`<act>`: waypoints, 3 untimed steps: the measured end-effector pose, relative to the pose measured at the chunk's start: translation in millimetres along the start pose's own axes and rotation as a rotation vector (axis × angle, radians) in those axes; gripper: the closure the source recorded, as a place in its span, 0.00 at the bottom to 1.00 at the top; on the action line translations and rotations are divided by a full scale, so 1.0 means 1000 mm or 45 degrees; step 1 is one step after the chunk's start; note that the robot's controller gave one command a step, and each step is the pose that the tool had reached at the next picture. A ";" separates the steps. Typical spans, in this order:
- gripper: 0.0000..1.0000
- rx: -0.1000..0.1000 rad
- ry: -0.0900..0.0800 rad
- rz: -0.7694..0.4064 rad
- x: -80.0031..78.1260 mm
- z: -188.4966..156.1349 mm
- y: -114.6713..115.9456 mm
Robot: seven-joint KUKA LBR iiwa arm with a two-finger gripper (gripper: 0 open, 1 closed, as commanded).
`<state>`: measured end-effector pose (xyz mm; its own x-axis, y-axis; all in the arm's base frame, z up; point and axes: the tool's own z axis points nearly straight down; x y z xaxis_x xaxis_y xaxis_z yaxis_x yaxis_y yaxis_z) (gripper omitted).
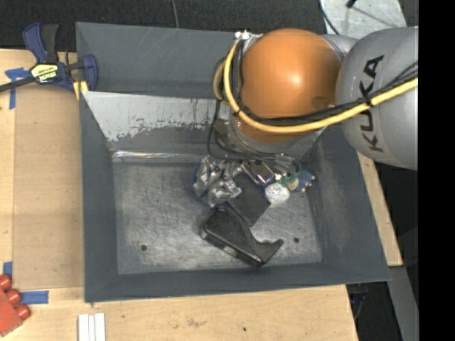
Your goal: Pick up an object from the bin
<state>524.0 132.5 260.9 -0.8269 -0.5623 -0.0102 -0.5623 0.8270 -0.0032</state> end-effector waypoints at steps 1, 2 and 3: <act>0.00 -0.004 0.008 0.003 0.001 0.003 0.000; 0.00 -0.003 0.018 0.367 0.032 0.094 -0.045; 0.00 -0.003 0.012 0.296 0.066 0.146 -0.046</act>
Offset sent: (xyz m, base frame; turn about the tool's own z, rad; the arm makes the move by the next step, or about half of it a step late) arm 0.0000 0.0000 0.0000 0.0000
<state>496.7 57.4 114.3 -0.9342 -0.3567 -0.0013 -0.3567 0.9342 0.0008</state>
